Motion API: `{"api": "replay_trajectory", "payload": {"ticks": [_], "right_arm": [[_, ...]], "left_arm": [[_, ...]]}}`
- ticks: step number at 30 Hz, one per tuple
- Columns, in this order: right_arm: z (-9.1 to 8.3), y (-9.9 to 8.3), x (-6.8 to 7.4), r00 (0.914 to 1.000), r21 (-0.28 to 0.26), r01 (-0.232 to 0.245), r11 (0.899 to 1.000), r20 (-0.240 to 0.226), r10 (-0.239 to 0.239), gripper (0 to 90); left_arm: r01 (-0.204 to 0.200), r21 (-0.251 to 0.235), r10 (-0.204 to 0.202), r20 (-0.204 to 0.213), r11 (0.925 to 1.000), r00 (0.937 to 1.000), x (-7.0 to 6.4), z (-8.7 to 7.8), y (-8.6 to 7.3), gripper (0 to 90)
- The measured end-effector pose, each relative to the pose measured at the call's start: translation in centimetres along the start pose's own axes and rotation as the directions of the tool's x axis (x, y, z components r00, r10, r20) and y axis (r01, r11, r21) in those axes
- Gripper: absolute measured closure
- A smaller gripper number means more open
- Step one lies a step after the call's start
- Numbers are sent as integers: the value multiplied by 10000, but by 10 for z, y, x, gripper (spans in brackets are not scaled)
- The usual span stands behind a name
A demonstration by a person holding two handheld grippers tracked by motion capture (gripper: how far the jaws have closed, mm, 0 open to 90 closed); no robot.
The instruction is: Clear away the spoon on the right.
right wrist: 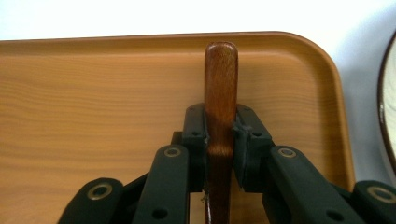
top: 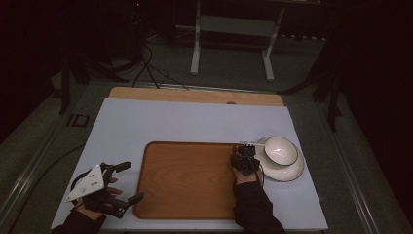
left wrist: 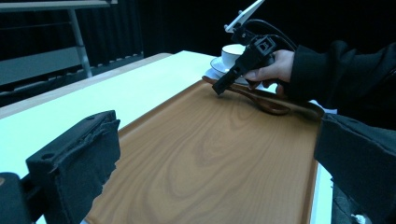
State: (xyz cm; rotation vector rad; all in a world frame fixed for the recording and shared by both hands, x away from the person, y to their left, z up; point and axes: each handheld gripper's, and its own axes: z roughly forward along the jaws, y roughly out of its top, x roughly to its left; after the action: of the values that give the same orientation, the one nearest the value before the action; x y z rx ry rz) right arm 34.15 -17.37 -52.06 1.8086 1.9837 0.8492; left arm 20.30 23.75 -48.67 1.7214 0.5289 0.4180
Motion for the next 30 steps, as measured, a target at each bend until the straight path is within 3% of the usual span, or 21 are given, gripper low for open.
{"api": "replay_trajectory", "payload": {"ticks": [10, 17, 30], "right_arm": [[6, -1, -2, 9996, 45, 105, 9999, 266, -106, 754], [5, 1, 0, 9993, 80, 226, 9997, 293, -228, 690], [-8, 9, 4, 9979, -35, 650, 9979, 3, -650, 629]], "left_arm": [[-36, 36, 36, 44, 10000, 10000, -1, 0, 0, 14], [-69, 41, 69, 65, 10000, 10000, -1, 0, 0, 14], [-74, 62, 74, 67, 10000, 10000, -1, 0, 0, 14]]}}
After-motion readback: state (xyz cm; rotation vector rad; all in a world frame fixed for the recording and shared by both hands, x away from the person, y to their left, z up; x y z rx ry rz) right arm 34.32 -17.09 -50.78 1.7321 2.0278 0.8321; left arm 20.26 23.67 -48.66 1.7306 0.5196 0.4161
